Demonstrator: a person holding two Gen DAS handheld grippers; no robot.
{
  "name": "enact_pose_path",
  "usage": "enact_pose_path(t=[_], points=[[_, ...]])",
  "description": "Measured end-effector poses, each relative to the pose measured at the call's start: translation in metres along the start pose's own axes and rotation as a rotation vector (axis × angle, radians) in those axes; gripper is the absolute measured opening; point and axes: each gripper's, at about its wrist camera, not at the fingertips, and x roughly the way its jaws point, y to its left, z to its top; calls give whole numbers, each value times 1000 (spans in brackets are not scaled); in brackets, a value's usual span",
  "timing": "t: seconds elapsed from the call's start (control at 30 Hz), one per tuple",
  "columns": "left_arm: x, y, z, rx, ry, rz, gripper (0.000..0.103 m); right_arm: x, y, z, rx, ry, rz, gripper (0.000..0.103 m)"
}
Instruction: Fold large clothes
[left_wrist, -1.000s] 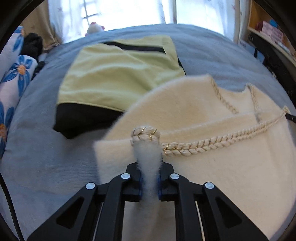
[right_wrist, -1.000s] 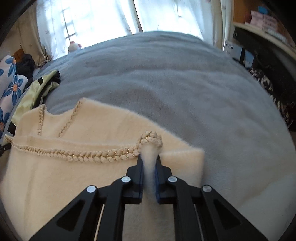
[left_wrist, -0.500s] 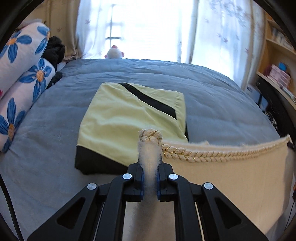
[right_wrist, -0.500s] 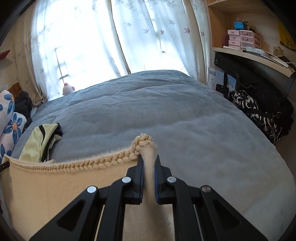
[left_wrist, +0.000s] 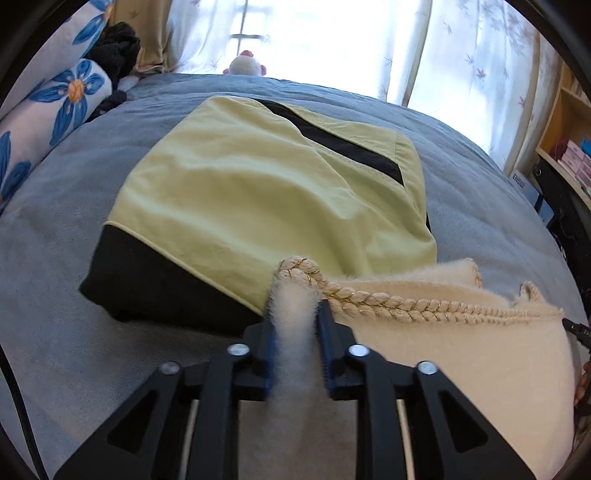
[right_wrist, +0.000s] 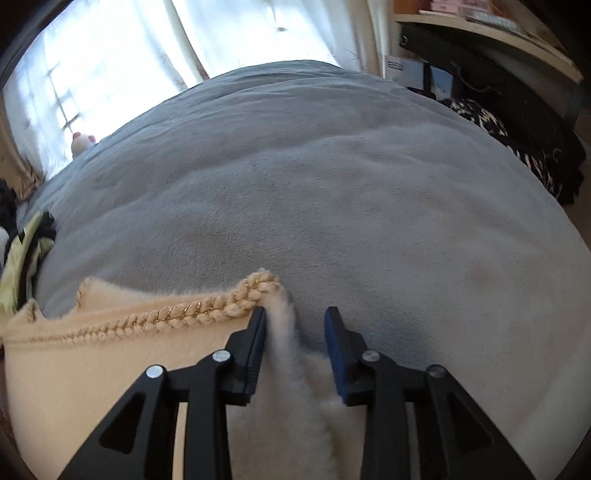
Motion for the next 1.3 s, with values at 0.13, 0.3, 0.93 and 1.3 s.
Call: enact_pose_path(t=[0.13,0.3,0.93,1.3], points=[[-27,1,1,-9,-32,48,41,-38,-3,-3,43,-71,41,33],[-72,-17,-15,59,-40,56,41,-82,16,-30,-22,-93,26,33],[-120,-59,-144,-15,67,107,52,-123,87,-161,-201,-12,107,33],[-139,-34,-157,-39,67,167,63,-138,-24,-165,69,-2,-40,20]])
